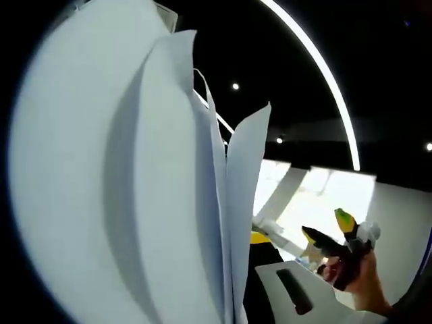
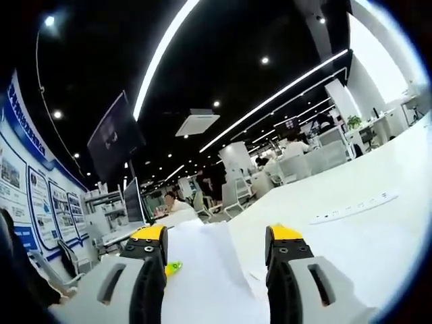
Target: Organize the stack of printing papers by aligning and flattening the scattered papers on the table
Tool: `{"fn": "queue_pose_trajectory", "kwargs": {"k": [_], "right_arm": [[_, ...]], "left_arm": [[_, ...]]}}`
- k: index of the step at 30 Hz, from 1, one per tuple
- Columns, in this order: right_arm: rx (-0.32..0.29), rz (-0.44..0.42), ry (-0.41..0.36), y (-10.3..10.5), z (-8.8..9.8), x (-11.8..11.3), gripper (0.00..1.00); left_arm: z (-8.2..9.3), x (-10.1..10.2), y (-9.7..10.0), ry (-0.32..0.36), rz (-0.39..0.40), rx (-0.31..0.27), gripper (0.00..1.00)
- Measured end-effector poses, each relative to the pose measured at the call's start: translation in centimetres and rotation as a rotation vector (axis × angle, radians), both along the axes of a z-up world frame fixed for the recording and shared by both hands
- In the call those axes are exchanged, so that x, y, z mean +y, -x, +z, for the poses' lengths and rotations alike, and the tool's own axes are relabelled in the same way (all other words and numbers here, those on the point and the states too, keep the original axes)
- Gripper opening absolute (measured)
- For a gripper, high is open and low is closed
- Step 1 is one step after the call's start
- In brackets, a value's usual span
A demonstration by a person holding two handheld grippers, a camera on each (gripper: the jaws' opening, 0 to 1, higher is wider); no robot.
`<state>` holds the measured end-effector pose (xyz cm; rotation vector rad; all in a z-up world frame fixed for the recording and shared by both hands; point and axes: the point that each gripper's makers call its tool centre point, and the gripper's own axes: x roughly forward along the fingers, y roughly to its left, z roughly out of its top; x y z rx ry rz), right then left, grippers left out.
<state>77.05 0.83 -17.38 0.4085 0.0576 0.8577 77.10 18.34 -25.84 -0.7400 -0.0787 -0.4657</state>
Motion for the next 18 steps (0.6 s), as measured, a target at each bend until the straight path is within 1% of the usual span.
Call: {"fn": "queue_pose_trajectory", "kwargs": {"k": [7,18], "right_arm": [[0.001,-0.018,0.019,0.2,-0.1,-0.9,0.54],[-0.006,-0.042,0.036,0.7,0.5,-2.3,0.54]], "left_arm": [[0.0,0.0,0.0,0.002,0.0,0.001,0.06],[0.0,-0.3,0.1,-0.015,0.007,-0.002,0.06]]}}
